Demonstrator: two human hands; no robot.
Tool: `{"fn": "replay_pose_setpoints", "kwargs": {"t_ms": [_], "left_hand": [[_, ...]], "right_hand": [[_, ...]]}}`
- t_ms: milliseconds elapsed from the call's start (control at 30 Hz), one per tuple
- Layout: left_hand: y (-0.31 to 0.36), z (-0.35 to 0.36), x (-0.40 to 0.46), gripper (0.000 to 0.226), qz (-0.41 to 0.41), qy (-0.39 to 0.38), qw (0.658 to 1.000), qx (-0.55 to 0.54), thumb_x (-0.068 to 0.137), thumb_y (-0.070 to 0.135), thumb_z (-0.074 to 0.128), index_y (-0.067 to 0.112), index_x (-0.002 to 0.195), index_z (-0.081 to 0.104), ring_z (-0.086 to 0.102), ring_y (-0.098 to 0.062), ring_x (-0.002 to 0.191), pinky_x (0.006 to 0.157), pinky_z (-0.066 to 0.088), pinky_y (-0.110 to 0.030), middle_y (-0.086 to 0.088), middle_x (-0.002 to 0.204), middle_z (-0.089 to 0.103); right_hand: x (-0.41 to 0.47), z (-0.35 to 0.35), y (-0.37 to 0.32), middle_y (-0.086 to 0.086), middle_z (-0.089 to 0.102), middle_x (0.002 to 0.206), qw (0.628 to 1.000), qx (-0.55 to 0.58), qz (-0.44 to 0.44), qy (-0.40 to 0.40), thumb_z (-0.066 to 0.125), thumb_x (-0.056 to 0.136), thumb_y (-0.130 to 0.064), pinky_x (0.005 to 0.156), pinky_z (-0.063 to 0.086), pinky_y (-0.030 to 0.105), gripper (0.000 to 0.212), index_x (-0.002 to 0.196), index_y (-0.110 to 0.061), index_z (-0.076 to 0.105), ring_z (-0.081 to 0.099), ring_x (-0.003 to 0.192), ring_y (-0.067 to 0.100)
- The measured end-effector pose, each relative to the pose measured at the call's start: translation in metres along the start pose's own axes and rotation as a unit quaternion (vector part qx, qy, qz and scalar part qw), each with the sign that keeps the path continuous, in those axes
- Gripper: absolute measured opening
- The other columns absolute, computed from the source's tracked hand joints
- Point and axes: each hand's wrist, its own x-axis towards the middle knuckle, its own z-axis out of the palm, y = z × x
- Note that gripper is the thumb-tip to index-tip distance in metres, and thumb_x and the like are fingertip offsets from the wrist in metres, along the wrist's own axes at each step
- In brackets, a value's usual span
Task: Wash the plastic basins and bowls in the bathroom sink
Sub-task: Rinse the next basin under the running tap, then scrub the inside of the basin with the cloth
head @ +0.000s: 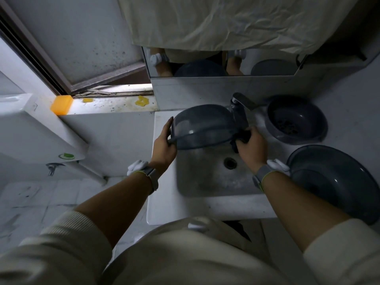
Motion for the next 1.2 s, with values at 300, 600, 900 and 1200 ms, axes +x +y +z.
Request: {"fn": "replay_pose_setpoints", "kwargs": {"t_ms": [300,600,900,1200], "left_hand": [[0.000,-0.002,-0.005,0.070,-0.201,-0.034,0.956,-0.210,0.098,-0.007,0.051,0.038,0.151,0.041,0.050,-0.046,0.140,0.084,0.063,-0.072,-0.005,0.146,0.052],[0.014,-0.006,-0.014,0.055,-0.267,-0.110,0.928,-0.234,0.088,0.021,0.057,0.058,0.129,0.056,0.077,-0.046,0.104,0.066,0.065,-0.054,-0.021,0.127,0.069],[0.011,-0.007,-0.012,0.065,-0.253,-0.102,0.934,-0.230,0.083,0.016,0.056,0.073,0.113,0.060,0.079,-0.048,0.096,0.065,0.065,-0.058,-0.020,0.122,0.074],[0.019,-0.003,-0.002,0.061,-0.237,-0.100,0.935,-0.243,0.085,0.020,0.054,0.066,0.125,0.059,0.073,-0.050,0.107,0.072,0.065,-0.068,-0.017,0.123,0.072]], "right_hand": [[0.006,0.019,-0.037,0.001,0.062,0.097,0.997,0.048,-0.017,-0.052,0.069,0.085,-0.012,0.062,0.042,0.020,0.022,0.101,-0.015,0.054,0.061,0.089,0.022],[0.009,0.063,-0.060,0.014,0.029,0.162,0.938,-0.121,-0.173,-0.276,0.065,0.091,-0.015,0.114,0.040,0.050,0.072,0.155,-0.020,0.032,0.038,0.143,0.040],[-0.003,0.082,-0.069,0.012,0.047,0.151,0.868,-0.184,-0.288,-0.361,0.061,0.091,-0.008,0.106,0.047,0.046,0.051,0.142,-0.010,0.052,0.050,0.134,0.037],[0.001,0.086,-0.085,0.011,0.044,0.138,0.833,-0.202,-0.357,-0.371,0.065,0.085,-0.007,0.100,0.049,0.043,0.046,0.129,-0.013,0.054,0.052,0.121,0.034]]}}
